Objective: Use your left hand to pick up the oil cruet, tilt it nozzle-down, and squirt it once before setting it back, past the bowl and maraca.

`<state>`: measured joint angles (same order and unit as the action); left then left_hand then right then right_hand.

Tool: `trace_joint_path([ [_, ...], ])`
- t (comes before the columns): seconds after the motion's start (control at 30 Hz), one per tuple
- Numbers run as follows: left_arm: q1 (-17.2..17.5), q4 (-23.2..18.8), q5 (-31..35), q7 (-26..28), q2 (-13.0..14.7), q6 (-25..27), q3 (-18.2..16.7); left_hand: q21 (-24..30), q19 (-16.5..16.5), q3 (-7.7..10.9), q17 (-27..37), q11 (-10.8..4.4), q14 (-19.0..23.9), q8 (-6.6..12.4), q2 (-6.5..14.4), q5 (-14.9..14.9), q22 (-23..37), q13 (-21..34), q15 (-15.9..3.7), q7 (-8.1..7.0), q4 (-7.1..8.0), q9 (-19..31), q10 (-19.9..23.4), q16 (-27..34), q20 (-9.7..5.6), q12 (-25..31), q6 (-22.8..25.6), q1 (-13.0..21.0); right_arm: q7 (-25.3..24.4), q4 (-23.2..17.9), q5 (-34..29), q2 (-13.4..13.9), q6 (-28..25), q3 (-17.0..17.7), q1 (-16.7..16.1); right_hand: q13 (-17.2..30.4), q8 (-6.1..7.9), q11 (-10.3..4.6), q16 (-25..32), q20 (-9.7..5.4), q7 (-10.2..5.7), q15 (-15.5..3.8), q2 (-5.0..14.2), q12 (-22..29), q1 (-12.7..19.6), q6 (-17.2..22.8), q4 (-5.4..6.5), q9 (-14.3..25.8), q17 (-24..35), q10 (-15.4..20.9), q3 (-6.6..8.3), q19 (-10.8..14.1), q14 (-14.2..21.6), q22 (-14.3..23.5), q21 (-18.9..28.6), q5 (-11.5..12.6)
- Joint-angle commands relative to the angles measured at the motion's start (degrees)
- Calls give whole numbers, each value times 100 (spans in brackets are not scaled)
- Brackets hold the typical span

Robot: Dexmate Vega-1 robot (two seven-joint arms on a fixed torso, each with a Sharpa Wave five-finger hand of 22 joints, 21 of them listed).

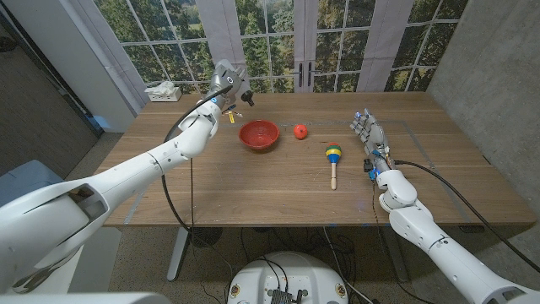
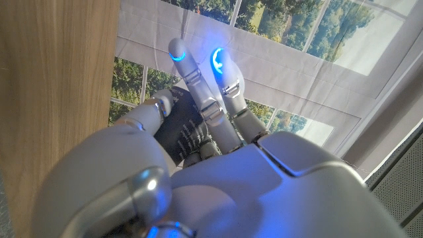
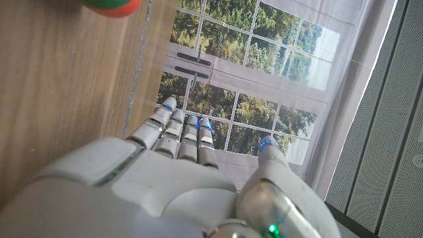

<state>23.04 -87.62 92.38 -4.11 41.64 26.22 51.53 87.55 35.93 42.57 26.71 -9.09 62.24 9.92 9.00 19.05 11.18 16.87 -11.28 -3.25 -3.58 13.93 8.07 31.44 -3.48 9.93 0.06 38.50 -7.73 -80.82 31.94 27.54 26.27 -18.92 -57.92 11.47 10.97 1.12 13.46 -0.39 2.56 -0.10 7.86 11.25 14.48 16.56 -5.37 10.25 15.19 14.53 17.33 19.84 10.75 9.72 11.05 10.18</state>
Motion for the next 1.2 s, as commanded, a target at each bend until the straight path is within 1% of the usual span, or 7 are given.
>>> trace_joint_path([
  [0.03,-69,123,285,-114,-59,140,73,-50,-53,72,39,112,-117,-9,58,16,-19,-70,-203,61,36,-64,-358,-107,-802,-5,-245,-76,69,133,26,-36,10,-32,95,5,9,42,10,14,14,44,-20,24,-55,14,-34,23,-4,17,16,7,16,17,17,-1],
  [0.6,-109,135,249,-1,-45,55,85,-82,-44,97,66,230,-154,38,74,22,-34,-153,-204,95,98,-133,-518,-173,-790,45,-321,-151,94,198,33,-55,27,-49,151,5,8,48,9,23,19,41,-31,24,-79,14,-34,23,-5,20,8,7,13,18,17,-3],
  [0.8,-118,84,145,76,7,-69,76,-133,30,252,105,176,-98,117,235,69,-58,-229,-205,143,158,-181,-359,-186,-824,147,-152,-110,89,207,37,-60,31,-49,148,5,7,45,10,25,21,48,-31,22,-83,12,-35,23,-6,17,8,6,14,18,16,-2],
  [0.87,-116,83,166,151,27,-78,86,-136,110,433,162,98,37,176,267,123,3,-303,-203,166,274,-221,-72,-158,-846,259,56,-54,91,212,51,-71,45,-43,145,5,8,46,9,23,21,36,-31,21,-84,15,-36,23,-6,14,8,7,11,18,16,-2],
  [0.93,-117,64,162,155,43,-107,88,-110,147,534,216,11,167,240,273,145,33,-359,-203,232,325,-244,197,-123,-864,347,308,9,92,218,37,-67,57,-46,145,5,8,48,10,23,21,40,-30,22,-85,15,-37,23,-6,17,8,6,15,18,16,-2],
  [1.03,-110,4,120,193,92,-180,75,-35,197,619,289,-153,317,309,264,153,68,-427,-200,197,359,-267,573,-86,-865,458,669,103,112,231,57,-74,70,-44,147,5,8,40,11,21,24,50,-29,25,-86,15,-39,23,-7,25,9,8,18,18,17,-1],
  [1.2,-95,-80,46,230,157,-304,43,65,199,736,381,-293,501,452,257,143,106,-523,-198,-150,377,-293,1178,-91,-864,585,1499,291,130,250,75,-81,74,-45,150,5,9,43,10,20,27,42,-29,22,-89,17,-41,23,-8,19,10,7,16,18,16,-1],
])
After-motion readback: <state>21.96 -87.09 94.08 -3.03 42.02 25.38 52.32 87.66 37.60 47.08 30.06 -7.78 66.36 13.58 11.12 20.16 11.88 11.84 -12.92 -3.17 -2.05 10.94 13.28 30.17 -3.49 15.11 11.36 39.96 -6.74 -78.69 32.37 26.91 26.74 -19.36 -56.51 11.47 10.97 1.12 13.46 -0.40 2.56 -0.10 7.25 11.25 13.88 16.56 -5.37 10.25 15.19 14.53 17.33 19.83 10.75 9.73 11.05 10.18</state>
